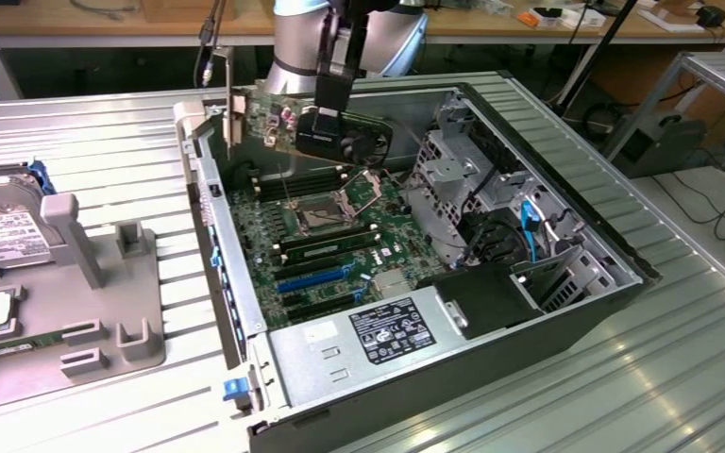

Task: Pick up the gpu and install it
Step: 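Insert the gpu into the slot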

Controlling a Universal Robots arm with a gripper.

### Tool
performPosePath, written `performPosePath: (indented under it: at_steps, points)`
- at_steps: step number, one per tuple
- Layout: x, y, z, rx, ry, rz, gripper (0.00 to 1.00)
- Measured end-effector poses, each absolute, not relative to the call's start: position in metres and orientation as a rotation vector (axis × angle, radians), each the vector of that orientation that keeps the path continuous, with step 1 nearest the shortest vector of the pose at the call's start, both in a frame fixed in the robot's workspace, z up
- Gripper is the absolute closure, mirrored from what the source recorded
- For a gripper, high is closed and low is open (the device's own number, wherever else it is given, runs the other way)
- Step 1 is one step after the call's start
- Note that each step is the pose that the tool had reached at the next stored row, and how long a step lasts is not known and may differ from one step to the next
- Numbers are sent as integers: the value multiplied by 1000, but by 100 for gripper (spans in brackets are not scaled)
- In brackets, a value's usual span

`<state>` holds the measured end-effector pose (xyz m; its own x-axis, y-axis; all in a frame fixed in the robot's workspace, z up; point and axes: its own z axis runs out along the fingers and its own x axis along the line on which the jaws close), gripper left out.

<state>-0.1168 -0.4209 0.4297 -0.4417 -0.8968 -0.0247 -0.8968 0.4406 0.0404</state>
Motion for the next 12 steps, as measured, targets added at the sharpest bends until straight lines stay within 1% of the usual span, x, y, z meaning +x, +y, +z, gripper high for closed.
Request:
performPosePath:
  at_steps: [12]
  points:
    - [-117,-421,430,1784,-2581,-74,73]
